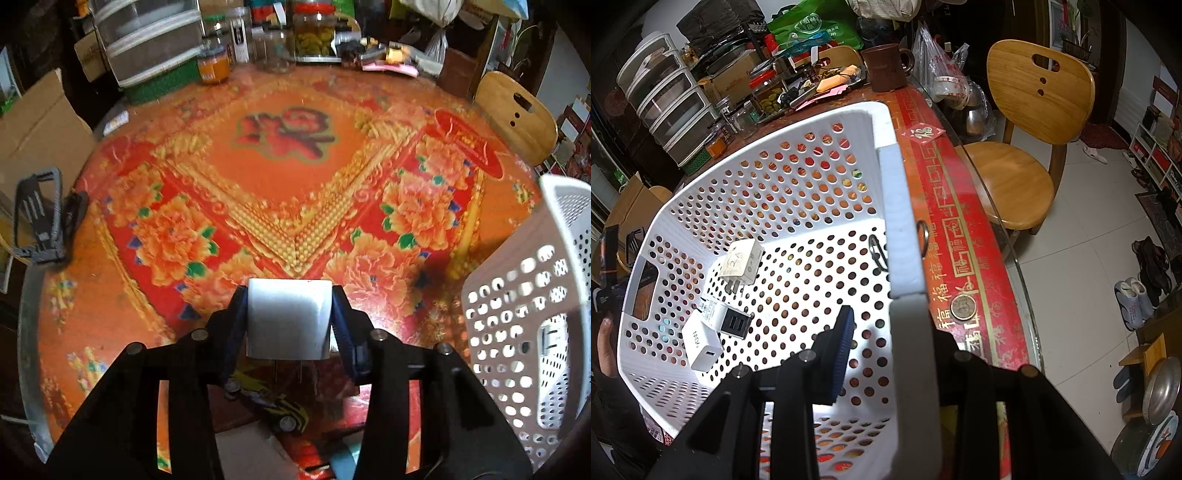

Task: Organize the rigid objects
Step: 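Grasp a white adapter with prongs using the left gripper, then place the pronged white adapter into the basket and release it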

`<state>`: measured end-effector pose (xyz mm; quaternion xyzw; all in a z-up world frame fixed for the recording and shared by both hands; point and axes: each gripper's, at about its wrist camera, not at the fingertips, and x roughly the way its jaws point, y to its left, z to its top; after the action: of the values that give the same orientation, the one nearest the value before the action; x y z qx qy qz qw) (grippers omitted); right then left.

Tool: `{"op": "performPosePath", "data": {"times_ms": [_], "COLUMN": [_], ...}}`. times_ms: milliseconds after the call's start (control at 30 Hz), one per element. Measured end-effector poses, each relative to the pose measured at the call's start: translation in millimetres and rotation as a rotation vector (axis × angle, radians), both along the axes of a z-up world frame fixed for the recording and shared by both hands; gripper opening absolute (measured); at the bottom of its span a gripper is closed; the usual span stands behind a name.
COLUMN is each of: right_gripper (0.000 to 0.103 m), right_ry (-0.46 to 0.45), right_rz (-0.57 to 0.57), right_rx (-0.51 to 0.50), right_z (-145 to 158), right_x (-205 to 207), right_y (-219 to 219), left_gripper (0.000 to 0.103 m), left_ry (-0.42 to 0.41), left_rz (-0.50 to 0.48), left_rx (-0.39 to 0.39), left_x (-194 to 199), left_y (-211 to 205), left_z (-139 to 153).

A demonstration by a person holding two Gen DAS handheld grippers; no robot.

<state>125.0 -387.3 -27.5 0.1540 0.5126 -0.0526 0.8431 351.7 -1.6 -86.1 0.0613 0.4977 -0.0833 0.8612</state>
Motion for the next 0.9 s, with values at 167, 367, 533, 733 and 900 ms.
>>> {"op": "performPosePath", "data": {"times_ms": [167, 367, 533, 733, 900], "right_gripper": [0.033, 0.033, 0.033, 0.033, 0.033], "right_ry": [0.0, 0.0, -0.001, -0.001, 0.001], "right_rz": [0.0, 0.0, 0.0, 0.001, 0.002], "right_rx": [0.0, 0.0, 0.0, 0.003, 0.003], "right_z": [-0.2, -0.2, -0.1, -0.3, -0.3], "right_x": [-0.6, -0.6, -0.7, -1.0, -1.0], "right_y": [0.8, 0.8, 1.6, 1.3, 0.6], "left_gripper": [0.041, 0.041, 0.041, 0.041, 0.041], "left_ry": [-0.086, -0.201, -0.195, -0.134, -0.068], "left_rz": [-0.018, -0.13, -0.255, -0.354, -0.431], "left_rx": [-0.042, -0.058, -0.06, -0.032, 0.012], "left_x": [-20.3, -66.5, -93.2, -109.4, -117.5], "left_y": [1.7, -34.8, -84.4, -150.2, -191.2], "left_z": [47.4, 117.2, 138.6, 120.8, 97.8]}}
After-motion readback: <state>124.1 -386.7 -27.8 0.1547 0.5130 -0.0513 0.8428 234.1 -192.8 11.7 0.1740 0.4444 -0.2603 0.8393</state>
